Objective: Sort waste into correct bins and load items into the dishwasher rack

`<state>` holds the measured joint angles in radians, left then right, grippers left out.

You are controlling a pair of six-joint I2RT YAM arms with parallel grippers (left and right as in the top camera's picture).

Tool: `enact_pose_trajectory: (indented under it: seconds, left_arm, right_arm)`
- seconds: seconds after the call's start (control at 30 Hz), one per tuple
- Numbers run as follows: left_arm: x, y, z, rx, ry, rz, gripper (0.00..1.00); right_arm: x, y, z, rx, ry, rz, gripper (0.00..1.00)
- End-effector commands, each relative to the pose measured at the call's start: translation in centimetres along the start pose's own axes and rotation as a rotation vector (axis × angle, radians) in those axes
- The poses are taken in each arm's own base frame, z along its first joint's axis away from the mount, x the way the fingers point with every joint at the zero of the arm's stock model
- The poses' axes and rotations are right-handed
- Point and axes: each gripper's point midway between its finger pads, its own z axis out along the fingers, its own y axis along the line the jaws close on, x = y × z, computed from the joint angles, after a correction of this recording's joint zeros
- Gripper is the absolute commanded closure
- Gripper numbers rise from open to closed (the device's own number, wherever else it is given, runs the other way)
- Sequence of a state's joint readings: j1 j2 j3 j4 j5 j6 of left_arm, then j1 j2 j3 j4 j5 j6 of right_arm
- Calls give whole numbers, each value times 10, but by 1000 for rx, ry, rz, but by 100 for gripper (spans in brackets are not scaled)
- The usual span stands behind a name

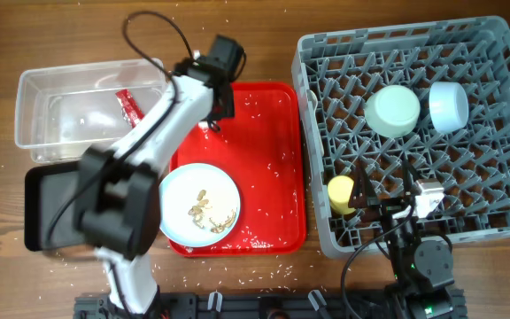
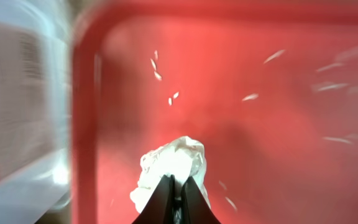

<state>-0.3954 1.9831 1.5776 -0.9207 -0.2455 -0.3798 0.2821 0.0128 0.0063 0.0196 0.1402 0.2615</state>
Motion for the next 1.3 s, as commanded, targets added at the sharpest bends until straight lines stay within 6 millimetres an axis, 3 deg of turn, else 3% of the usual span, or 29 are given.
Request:
enact_pose_trajectory:
  seconds: [0.0,0.1,0.13,0.2,0.23,0.33,0.47,0.6,0.7,0.8,0.93,1.2,1.27]
  left_arm:
    - [-44,52,-96,6,-224,-177,96]
    - [-50,107,-98,-108,-242,-287,96]
    - [-51,119,-90,-125,-230,-314,89]
    - [-53,140,-68,-141,-193,-359,13]
    - [-51,143,-62,-127,-165,-345,10]
    - [-36,133,-68,-19,-83,-334,17]
    - [5,78,-109,139,15,-215,29]
    - [60,29,-118,133,144,-17,38]
    - [115,-2,-105,102,242,129,46]
    - [160,-18,-82,60,298,167,56]
    - [197,-40,-53,67,274,253,61]
    - [232,-43,-8,53,203,304,82]
    - [234,-40,-2,45,188,303,82]
  right_arm:
    - [-3,-2,0,12,-13,9,0]
    - [-3,-2,0,12,-13,9,0]
    - [-3,-2,0,12,-13,9,0]
    - [-3,-2,0,12,-13,9,0]
    - [-3,-2,0,12,-13,9,0]
    - [-3,-2,0,12,-13,9,0]
    - [-3,-2,0,12,-13,9,0]
    - [-3,-2,0,12,-13,9,0]
    - [-3,-2,0,12,-13,9,0]
    - [-3,-2,0,12,-13,9,0]
    - [-3,-2,0,12,-13,10,0]
    - [-3,-2,0,12,-13,9,0]
    - [-3,-2,0,12,-13,9,0]
